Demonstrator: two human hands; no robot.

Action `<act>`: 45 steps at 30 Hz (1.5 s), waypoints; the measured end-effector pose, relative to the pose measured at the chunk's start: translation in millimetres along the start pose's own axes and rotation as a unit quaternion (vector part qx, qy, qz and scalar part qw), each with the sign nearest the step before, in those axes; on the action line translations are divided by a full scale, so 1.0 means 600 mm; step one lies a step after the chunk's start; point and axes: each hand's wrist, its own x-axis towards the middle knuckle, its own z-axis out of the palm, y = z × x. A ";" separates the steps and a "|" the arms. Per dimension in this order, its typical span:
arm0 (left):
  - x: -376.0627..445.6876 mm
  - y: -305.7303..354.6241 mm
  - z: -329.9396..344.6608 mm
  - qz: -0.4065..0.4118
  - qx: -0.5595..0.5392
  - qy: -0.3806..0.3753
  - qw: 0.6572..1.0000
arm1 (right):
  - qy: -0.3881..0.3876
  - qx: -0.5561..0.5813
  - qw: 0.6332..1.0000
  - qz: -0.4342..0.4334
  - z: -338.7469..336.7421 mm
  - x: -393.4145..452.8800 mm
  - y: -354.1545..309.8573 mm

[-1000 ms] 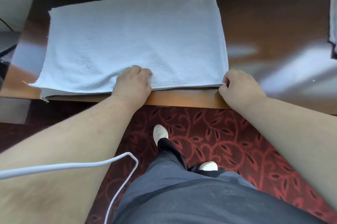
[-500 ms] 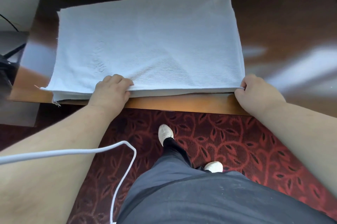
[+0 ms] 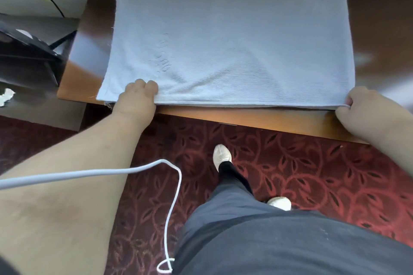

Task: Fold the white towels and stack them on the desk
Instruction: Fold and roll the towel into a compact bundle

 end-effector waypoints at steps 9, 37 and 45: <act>-0.020 -0.029 0.008 -0.033 -0.011 -0.022 0.999 | -0.051 -0.028 0.998 0.011 -0.030 -0.007 -0.020; 0.062 0.047 -0.071 0.148 -0.136 0.198 0.959 | 0.172 0.055 0.952 -0.249 -0.061 0.049 -0.233; 0.000 0.001 -0.006 0.264 -0.066 0.084 0.959 | 0.122 -0.096 0.900 -0.408 0.011 -0.012 -0.168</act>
